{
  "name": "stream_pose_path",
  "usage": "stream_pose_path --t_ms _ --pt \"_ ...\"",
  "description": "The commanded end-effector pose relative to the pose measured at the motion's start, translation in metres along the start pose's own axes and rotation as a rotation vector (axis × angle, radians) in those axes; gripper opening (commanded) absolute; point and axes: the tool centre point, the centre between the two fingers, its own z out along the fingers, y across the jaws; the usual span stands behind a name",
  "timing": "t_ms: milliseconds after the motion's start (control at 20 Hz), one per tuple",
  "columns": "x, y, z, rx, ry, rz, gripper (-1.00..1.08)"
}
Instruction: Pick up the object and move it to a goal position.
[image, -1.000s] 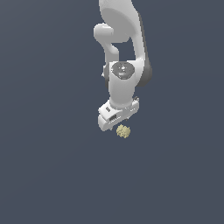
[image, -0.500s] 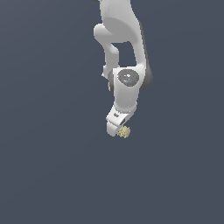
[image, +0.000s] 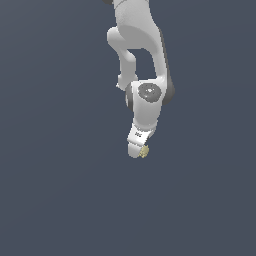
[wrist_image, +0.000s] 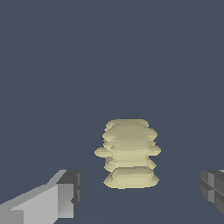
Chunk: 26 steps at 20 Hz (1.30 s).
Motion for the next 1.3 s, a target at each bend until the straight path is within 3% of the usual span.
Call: stream_pose_path --t_ms 0,350,1050,1100,1250 --pt "0.001 -0.001 0.002 0.000 0.000 -0.022 1.00" --pt "0.001 -0.002 0.005 0.000 0.000 -0.025 1.00" --pt "0.001 -0.002 0.053 0.000 0.000 -0.030 1.00" --pt "0.001 -0.002 0.053 0.000 0.000 -0.030 -1.00" --pt "0.001 -0.002 0.053 0.000 0.000 -0.030 -1.00"
